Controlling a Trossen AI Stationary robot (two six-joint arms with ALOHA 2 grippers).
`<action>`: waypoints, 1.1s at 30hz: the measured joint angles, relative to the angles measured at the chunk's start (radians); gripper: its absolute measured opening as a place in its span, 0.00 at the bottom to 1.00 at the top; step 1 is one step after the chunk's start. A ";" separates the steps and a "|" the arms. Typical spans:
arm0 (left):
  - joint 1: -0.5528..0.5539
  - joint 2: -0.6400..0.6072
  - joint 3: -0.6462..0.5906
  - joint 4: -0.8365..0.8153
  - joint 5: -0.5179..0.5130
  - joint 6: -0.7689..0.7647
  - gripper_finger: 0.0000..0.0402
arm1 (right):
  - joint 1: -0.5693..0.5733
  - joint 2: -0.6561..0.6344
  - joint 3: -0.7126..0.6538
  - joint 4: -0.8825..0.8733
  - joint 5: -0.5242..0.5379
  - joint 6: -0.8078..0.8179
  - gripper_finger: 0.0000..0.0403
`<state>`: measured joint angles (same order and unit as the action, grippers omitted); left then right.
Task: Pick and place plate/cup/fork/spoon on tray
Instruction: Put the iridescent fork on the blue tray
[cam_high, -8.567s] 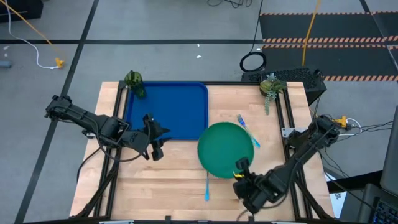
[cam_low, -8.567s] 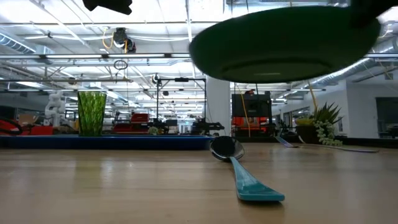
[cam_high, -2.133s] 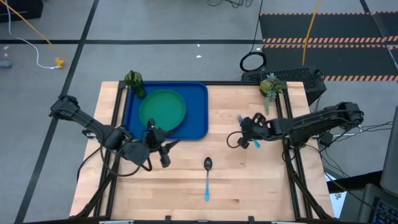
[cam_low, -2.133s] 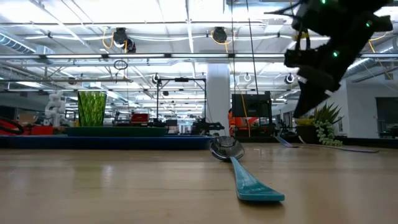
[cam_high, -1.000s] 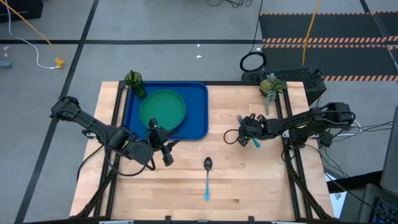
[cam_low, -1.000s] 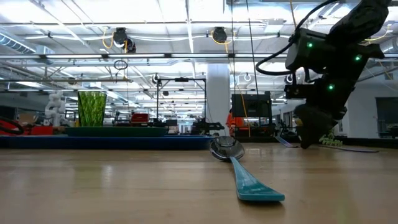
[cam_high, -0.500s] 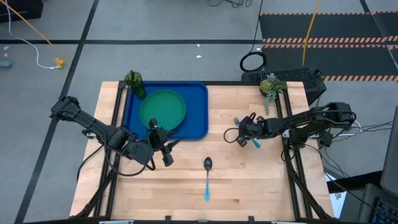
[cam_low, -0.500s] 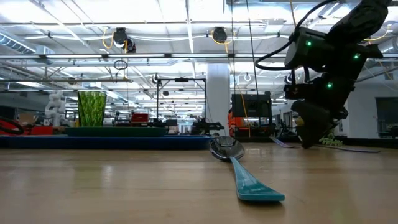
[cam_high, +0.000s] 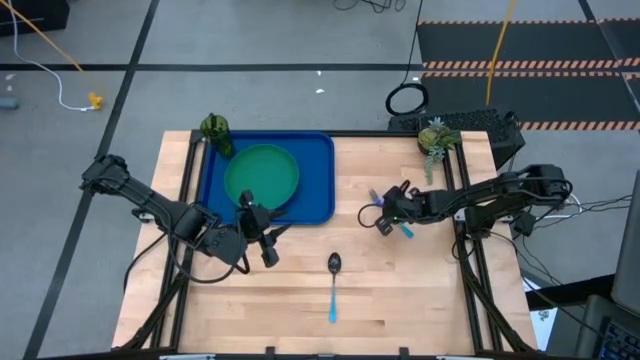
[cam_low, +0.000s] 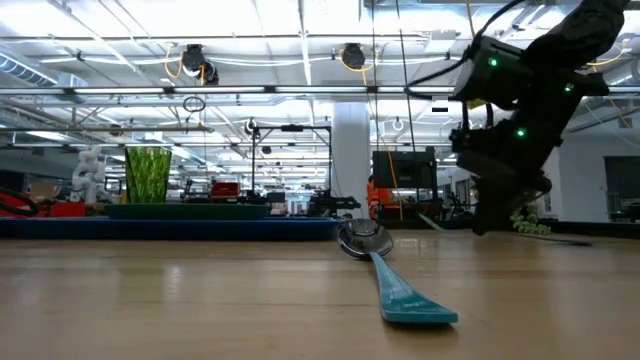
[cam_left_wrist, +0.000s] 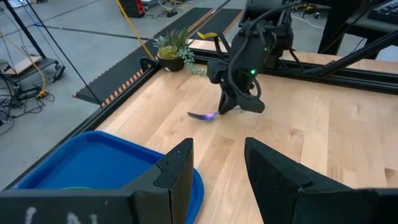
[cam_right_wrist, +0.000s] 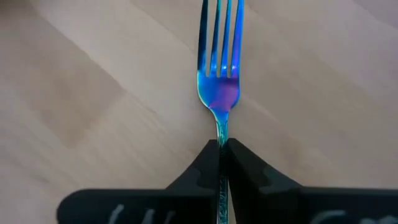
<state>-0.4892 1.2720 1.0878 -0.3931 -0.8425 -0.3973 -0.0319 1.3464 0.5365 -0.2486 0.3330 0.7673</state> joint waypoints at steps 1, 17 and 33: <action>0.000 0.000 0.000 0.000 0.000 0.000 0.37 | 0.000 0.000 0.000 0.033 -0.004 0.000 0.01; 0.000 0.000 0.000 0.002 0.002 -0.004 0.37 | 0.029 0.000 0.014 0.723 0.014 -0.036 0.00; 0.041 0.210 -0.001 0.255 0.064 0.320 0.47 | 0.193 0.029 0.016 1.234 0.195 -0.292 0.00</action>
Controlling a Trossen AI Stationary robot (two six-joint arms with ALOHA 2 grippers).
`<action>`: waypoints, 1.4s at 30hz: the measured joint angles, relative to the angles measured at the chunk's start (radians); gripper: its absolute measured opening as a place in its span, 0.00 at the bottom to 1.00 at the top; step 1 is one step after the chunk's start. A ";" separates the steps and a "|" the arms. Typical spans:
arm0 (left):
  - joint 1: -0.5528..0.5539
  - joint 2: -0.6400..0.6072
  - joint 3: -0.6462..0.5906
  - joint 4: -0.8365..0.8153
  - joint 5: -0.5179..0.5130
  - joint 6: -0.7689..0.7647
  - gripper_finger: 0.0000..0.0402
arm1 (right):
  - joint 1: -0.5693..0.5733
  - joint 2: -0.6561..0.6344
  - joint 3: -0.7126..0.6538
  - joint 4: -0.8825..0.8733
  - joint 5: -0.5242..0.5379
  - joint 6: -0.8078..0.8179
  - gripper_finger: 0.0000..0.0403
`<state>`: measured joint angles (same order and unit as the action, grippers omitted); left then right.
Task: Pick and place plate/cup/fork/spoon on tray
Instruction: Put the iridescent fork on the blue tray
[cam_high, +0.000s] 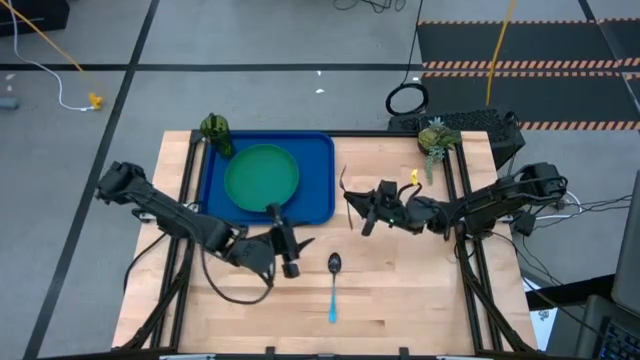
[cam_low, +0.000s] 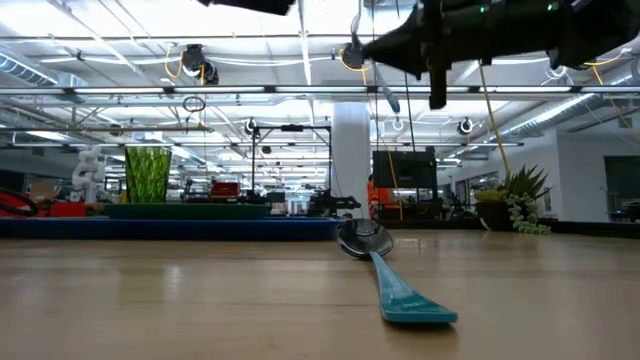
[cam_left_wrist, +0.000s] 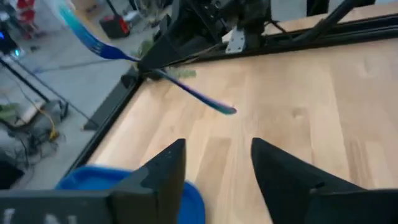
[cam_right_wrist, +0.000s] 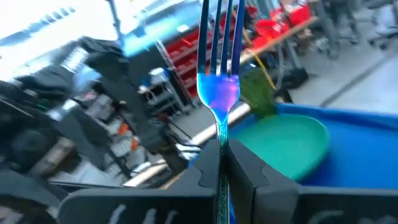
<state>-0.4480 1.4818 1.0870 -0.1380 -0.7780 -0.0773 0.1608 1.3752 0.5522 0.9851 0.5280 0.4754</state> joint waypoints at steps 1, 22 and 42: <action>0.006 0.017 0.000 0.038 0.000 0.014 0.50 | 0.008 0.000 0.000 0.013 0.000 -0.011 0.00; 0.154 0.295 0.000 0.621 -0.011 -0.030 0.71 | 0.057 -0.013 0.000 0.215 0.001 -0.234 0.00; 0.213 0.344 0.001 0.693 0.075 -0.076 0.41 | 0.056 -0.013 0.000 0.213 0.079 -0.262 0.00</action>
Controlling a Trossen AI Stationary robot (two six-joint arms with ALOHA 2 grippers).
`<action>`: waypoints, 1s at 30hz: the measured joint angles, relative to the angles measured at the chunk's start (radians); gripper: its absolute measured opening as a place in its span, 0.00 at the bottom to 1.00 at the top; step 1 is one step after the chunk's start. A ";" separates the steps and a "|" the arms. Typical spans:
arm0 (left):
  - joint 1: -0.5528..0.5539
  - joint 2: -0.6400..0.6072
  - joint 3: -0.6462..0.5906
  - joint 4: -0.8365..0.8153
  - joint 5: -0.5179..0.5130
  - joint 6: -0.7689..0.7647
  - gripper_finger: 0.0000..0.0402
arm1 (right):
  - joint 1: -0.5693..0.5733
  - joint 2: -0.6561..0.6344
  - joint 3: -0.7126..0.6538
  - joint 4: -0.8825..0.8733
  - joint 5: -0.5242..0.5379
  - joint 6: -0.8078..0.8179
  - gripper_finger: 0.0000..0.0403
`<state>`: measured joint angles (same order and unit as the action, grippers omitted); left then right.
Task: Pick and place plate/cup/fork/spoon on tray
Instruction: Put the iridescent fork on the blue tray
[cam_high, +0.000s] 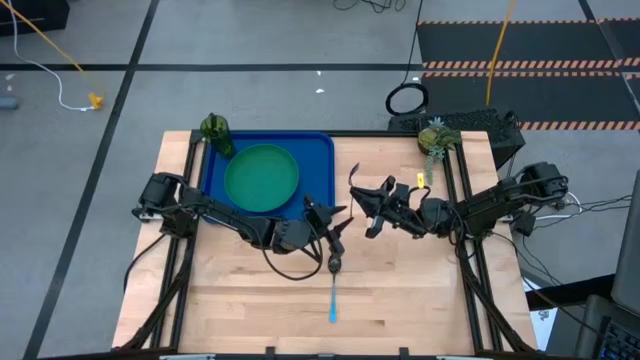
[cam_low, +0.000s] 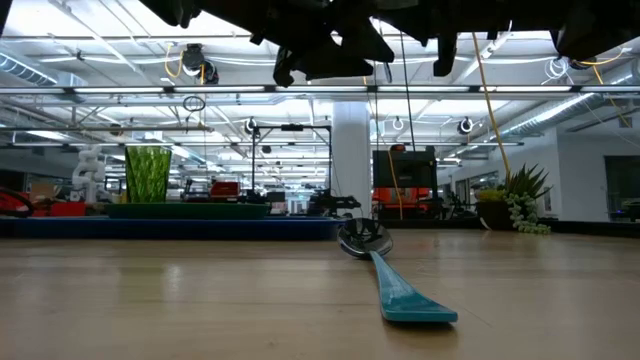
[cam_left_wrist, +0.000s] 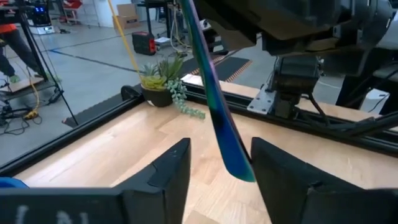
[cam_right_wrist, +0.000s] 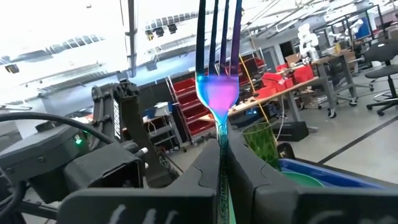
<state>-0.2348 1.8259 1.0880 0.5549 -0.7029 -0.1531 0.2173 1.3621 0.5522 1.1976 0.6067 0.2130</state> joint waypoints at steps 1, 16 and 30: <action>0.000 0.000 0.000 0.001 0.001 -0.002 0.39 | 0.000 0.000 0.000 0.001 0.000 0.001 0.00; 0.056 0.000 0.000 -0.004 0.111 -0.087 0.25 | 0.000 0.000 0.000 0.003 0.022 0.007 0.01; 0.057 0.000 -0.001 -0.012 0.109 -0.055 0.03 | 0.002 -0.001 0.000 -0.005 0.016 0.002 0.01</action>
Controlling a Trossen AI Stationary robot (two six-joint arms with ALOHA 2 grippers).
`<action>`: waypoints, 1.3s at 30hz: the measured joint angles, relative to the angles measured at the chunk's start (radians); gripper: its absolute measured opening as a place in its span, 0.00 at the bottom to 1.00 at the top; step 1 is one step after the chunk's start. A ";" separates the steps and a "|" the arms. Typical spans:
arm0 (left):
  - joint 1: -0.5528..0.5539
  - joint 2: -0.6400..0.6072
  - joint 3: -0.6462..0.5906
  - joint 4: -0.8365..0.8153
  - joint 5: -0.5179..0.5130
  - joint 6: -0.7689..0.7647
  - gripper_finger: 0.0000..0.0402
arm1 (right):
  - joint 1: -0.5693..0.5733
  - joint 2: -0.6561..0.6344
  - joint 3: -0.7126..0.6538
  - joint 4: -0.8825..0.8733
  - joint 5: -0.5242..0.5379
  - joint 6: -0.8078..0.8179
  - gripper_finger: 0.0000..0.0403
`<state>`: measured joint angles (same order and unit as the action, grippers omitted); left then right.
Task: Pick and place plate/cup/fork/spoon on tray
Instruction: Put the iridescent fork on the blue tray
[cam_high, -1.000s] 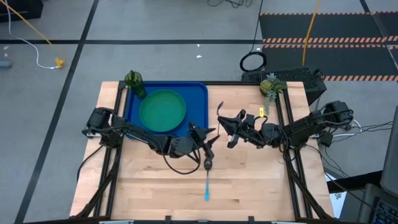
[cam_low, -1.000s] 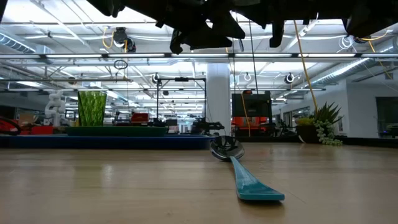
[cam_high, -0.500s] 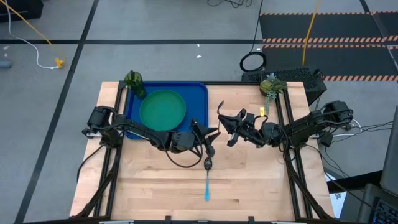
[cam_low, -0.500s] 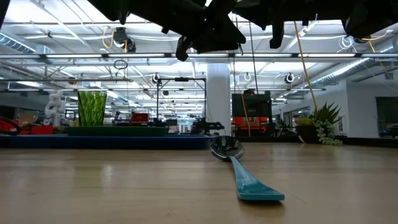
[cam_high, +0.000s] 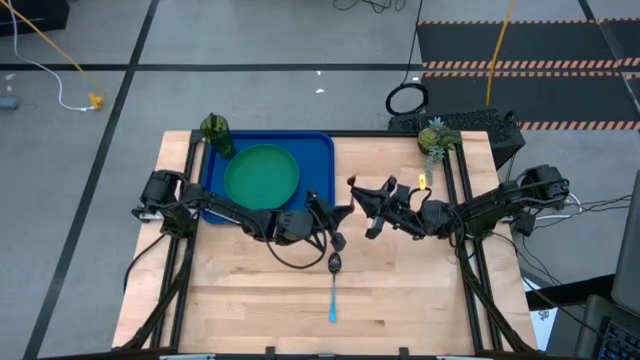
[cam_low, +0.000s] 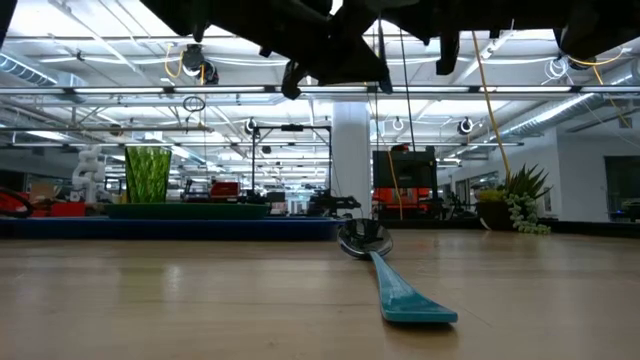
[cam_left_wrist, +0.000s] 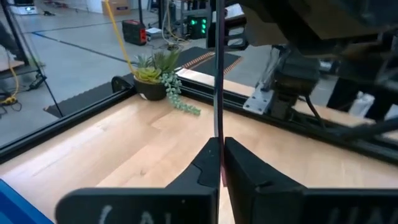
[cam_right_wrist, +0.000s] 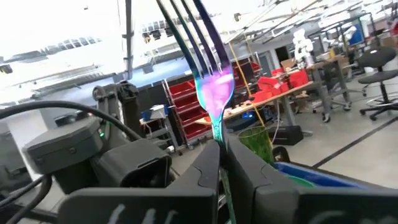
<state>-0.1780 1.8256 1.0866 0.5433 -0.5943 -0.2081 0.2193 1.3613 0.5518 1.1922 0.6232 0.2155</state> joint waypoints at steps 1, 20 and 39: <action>-0.001 -0.006 0.000 -0.011 0.004 0.009 0.04 | 0.002 0.000 0.000 -0.005 -0.008 0.003 0.01; -0.023 -0.229 0.000 -0.469 0.104 -0.024 0.01 | -0.003 0.000 0.000 -0.039 -0.125 -0.003 0.24; -0.037 -0.239 0.001 -0.507 0.323 -0.034 0.01 | -0.069 0.000 0.000 -0.209 -0.489 -0.152 0.25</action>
<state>-0.2153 1.5864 1.0874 0.0358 -0.2714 -0.2417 0.1505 1.3617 0.5522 0.9837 0.1337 0.0638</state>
